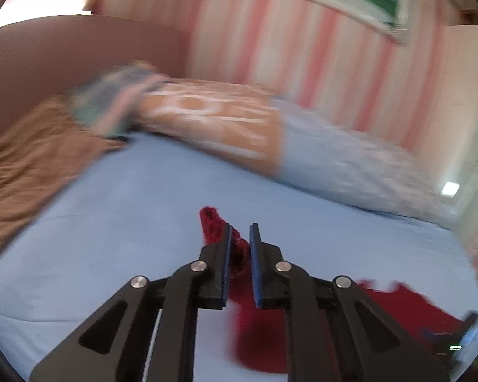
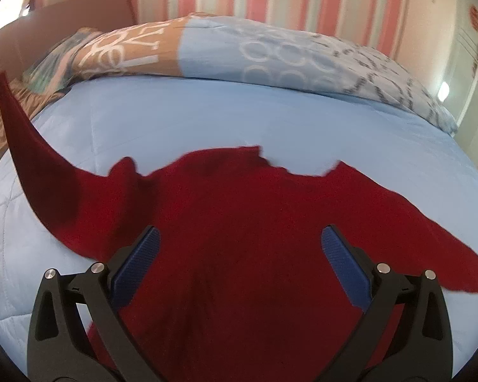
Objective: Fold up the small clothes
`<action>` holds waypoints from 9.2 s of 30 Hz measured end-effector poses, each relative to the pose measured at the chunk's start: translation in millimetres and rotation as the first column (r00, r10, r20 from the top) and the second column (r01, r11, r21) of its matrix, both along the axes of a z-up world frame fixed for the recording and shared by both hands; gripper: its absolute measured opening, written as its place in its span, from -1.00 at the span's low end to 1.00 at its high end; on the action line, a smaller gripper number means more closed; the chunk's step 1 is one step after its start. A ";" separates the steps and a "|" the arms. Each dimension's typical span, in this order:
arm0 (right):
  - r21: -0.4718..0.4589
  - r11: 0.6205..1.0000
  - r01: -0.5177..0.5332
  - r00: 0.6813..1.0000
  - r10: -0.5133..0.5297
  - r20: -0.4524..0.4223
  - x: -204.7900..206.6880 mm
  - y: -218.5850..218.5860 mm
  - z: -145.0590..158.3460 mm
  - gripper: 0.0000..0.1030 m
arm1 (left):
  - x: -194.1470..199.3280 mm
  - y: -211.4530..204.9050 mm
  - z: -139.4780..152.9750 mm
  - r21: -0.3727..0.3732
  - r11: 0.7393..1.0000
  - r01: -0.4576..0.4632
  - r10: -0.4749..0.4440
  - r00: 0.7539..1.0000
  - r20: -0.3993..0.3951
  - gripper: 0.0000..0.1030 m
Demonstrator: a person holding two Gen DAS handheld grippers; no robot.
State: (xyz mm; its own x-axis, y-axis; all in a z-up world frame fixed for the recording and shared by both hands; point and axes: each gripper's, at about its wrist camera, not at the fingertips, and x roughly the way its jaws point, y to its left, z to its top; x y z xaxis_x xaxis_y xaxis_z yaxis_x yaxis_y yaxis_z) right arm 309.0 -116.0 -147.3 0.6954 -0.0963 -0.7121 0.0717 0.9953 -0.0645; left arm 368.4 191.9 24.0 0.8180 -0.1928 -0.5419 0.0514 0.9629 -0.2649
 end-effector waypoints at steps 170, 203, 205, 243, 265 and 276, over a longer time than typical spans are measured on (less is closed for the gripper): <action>0.274 0.958 0.088 0.994 -0.068 -0.080 -20.2 -216.3 -73.9 -0.01 | -9.7 -234.9 -199.9 0.353 0.902 0.250 -0.121 0.929 -0.351 0.13; 0.587 0.530 0.612 0.671 -0.741 -0.030 -225.6 -524.7 -85.1 0.14 | -68.2 -458.8 -163.5 0.368 0.819 0.440 -0.379 0.897 -0.229 0.37; 0.589 0.529 0.612 0.673 -0.739 -0.036 -221.7 -527.5 -85.7 0.06 | -69.6 -454.7 -162.8 0.376 0.818 0.435 -0.373 0.899 -0.229 0.37; 0.332 0.943 0.028 0.993 0.012 -0.116 -56.2 -199.0 -54.7 -0.35 | -29.1 -343.0 -192.1 0.189 0.907 0.376 -0.313 0.904 -0.292 0.42; 0.401 0.906 0.137 0.991 -0.128 -0.048 -114.8 -264.8 -47.5 -0.07 | -58.6 -397.5 -206.9 -0.158 0.928 0.337 -0.371 0.865 -0.339 -0.28; 0.411 0.893 0.181 0.983 -0.173 -0.058 -123.3 -277.2 -51.5 0.03 | -61.1 -405.5 -170.9 0.113 0.898 0.424 -0.390 0.889 -0.240 -0.71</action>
State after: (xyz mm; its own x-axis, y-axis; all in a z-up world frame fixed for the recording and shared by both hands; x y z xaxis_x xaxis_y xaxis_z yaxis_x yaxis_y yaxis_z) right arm 185.7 -393.2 -198.7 0.6799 0.0896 -0.7278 0.2521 0.9035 0.3467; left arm 307.3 -213.7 -146.9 0.5523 -0.3825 -0.7407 0.4088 0.8986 -0.1592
